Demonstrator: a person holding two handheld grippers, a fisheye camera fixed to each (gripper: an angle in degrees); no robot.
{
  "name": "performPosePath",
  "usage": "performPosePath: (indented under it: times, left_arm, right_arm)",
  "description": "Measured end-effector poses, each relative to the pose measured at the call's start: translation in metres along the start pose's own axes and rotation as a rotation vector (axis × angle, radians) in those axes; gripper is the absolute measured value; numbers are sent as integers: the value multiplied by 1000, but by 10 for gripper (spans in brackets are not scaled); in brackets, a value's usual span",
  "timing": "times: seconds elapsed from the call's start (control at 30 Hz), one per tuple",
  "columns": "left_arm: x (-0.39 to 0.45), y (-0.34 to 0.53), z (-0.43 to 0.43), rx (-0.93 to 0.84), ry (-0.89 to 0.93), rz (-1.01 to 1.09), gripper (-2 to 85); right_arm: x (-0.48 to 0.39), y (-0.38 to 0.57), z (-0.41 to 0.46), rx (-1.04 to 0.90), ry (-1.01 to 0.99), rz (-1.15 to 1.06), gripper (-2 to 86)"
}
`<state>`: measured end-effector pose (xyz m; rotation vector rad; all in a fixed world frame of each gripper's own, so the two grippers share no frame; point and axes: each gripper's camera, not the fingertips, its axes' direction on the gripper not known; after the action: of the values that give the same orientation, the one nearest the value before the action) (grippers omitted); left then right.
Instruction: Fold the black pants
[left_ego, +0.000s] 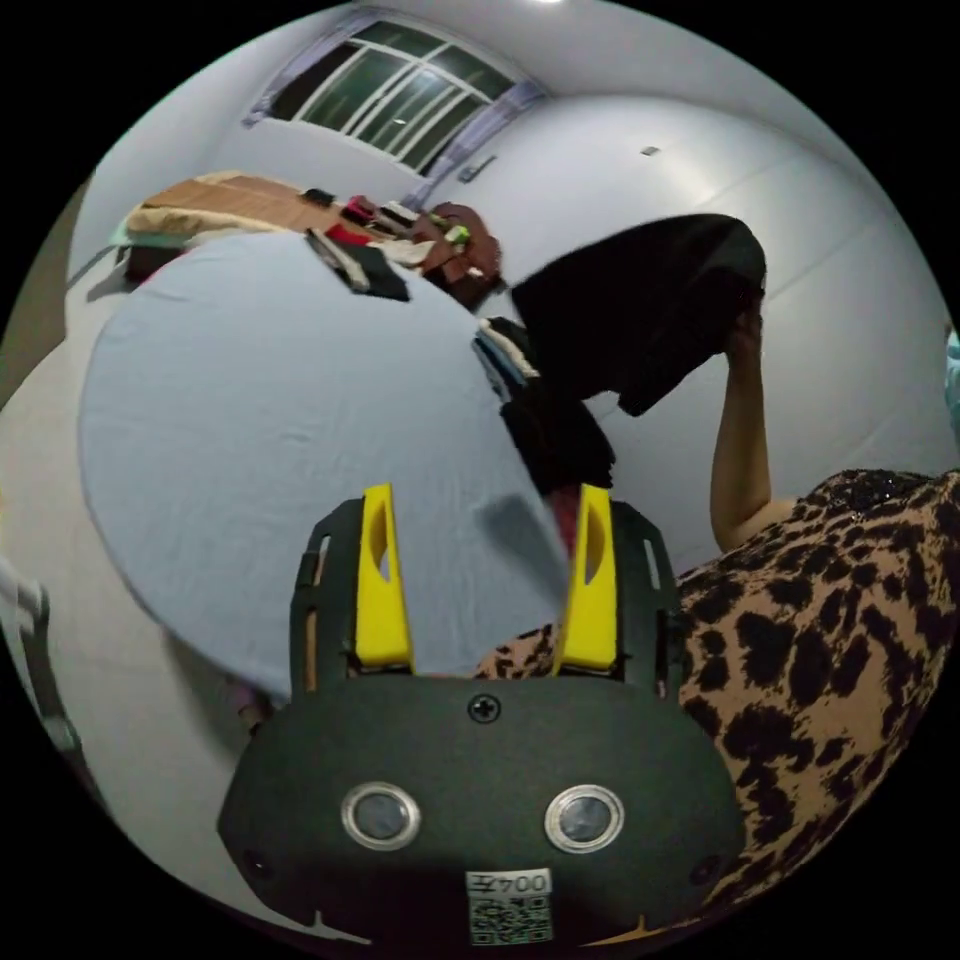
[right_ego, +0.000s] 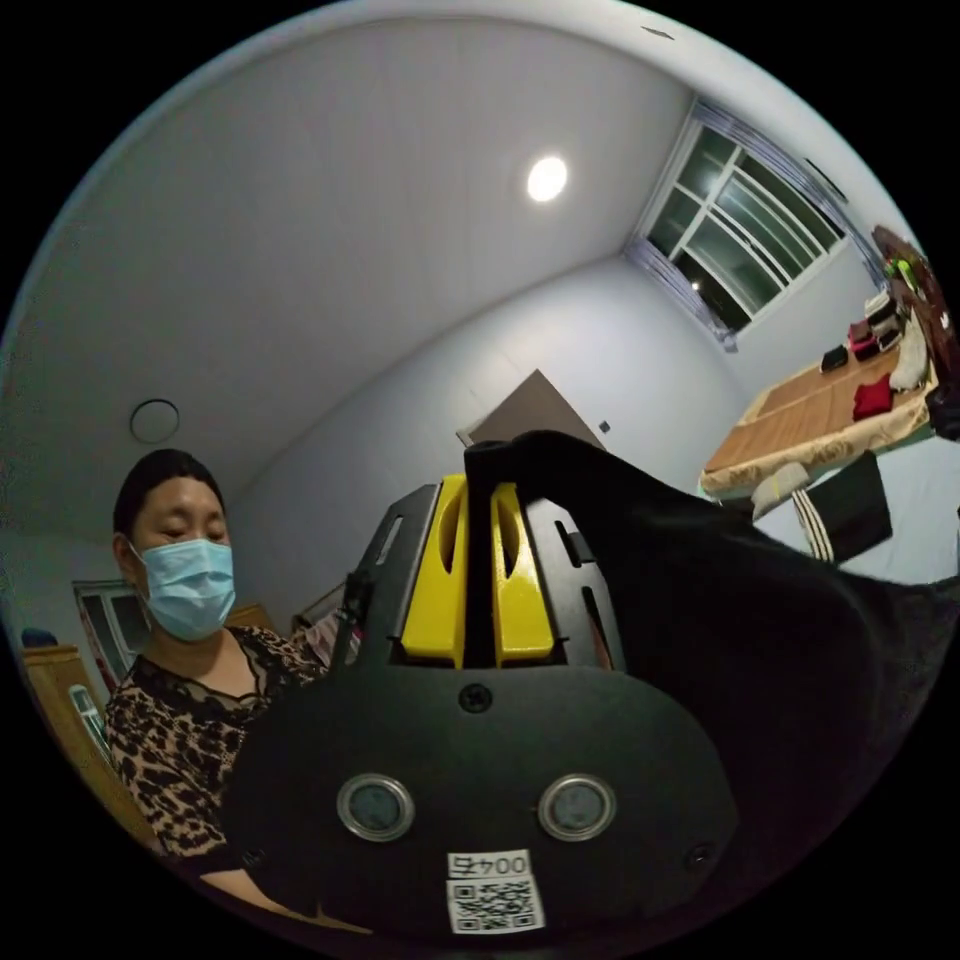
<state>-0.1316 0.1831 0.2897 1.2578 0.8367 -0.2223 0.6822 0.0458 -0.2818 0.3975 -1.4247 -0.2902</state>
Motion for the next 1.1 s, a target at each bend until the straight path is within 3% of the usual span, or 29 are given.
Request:
performPosePath:
  times: [0.23, 0.4, 0.5, 0.67, 0.9, 1.1]
  left_arm:
    - [-29, -34, -32, 65, 79, 45, 242]
    - [-94, -41, -34, -166, -91, -133, 89]
    - [-129, -32, -47, -125, -19, -324, 32]
    - [-131, -32, -64, -129, -75, -287, 8]
    - [-116, -28, -82, -97, -94, -291, 16]
    - [-100, -20, -88, -83, -125, -320, 56]
  right_arm:
    - [27, 26, 105, -202, 67, 110, 71]
    - [65, 71, 75, -131, 418, 233, 136]
    - [81, 122, 47, -183, 701, 343, 147]
    - [111, 228, -7, -123, 978, 629, 153]
    - [163, 327, -59, 177, 1026, 936, 160]
    - [215, 344, -64, 260, 959, 1044, 148]
